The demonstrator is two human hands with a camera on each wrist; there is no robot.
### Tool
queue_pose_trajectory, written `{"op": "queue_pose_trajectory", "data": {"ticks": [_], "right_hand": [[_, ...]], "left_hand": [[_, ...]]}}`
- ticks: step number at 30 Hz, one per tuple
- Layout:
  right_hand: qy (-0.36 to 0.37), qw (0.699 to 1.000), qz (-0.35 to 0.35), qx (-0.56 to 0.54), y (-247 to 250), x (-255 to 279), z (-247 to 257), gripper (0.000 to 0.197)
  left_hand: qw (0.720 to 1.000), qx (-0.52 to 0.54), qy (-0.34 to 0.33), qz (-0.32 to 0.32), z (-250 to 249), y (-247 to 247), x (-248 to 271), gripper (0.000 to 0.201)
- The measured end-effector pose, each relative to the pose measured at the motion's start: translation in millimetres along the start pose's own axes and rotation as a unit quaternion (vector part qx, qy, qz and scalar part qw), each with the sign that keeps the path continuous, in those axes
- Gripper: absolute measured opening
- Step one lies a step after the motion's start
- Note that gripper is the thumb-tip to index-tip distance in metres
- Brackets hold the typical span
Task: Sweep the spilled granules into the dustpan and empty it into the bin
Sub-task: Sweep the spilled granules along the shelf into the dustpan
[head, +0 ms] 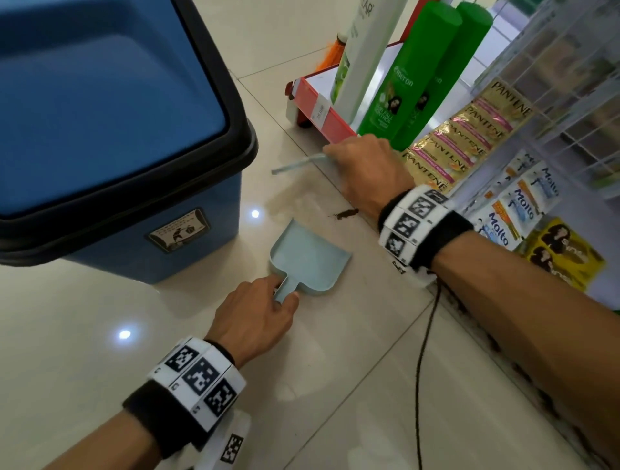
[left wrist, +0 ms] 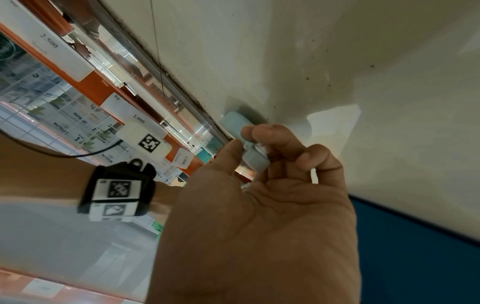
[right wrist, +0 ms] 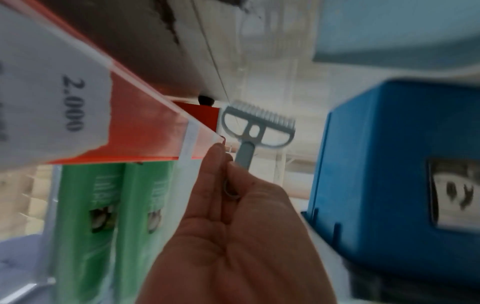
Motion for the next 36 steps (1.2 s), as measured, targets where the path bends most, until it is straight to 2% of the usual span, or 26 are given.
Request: {"op": "queue_pose_trajectory", "data": {"ticks": [3,9,11,14,17,19,24,27,31,33,36], "right_hand": [[-0.002,0.995,0.076,0.058,-13,-1,6,0.024],[-0.026,0.98,0.191,0.052,-23,52,-18,0.026],[-0.026,0.977,0.207,0.051,-12,68,-23,0.023],[-0.024,0.985,0.162,0.049,5,70,-18,0.022],[-0.014,0.992,0.102,0.068,6,47,-2,0.025],[-0.018,0.993,0.087,0.084,-4,26,9,0.025],[-0.088,0.985,0.128,0.081,-33,-2,8,0.025],[-0.111,0.977,0.168,0.074,-40,16,0,0.031],[-0.109,0.969,0.209,0.078,-30,59,-6,0.014],[-0.103,0.97,0.201,0.088,-18,71,-5,0.012],[-0.077,0.983,0.145,0.086,-2,59,6,0.017]], "left_hand": [[1.0,0.006,0.003,0.002,0,1,1,0.023],[1.0,0.006,0.013,-0.006,5,6,5,0.023],[1.0,0.007,0.017,-0.005,7,6,4,0.02],[0.999,0.024,0.023,0.005,7,4,2,0.02],[0.999,0.04,0.018,0.016,3,-1,0,0.021],[0.999,0.048,0.01,0.018,0,-3,-1,0.019],[0.998,0.052,0.004,0.026,-1,-4,-2,0.015],[0.998,0.052,0.009,0.035,0,-3,0,0.015],[0.997,0.059,0.011,0.042,4,-3,-1,0.017],[0.996,0.076,0.013,0.048,4,-4,-2,0.018],[0.994,0.104,0.018,0.039,3,-4,-5,0.018]]}}
Point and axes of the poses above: each hand's wrist, its own x-axis away from the middle knuckle, its own y-axis out of the back of the hand, z = x × y, the point moved 4 cm from there along -x, towards the middle knuckle, and after that the axes turned 5 degrees about z, right-handed, at the moved point
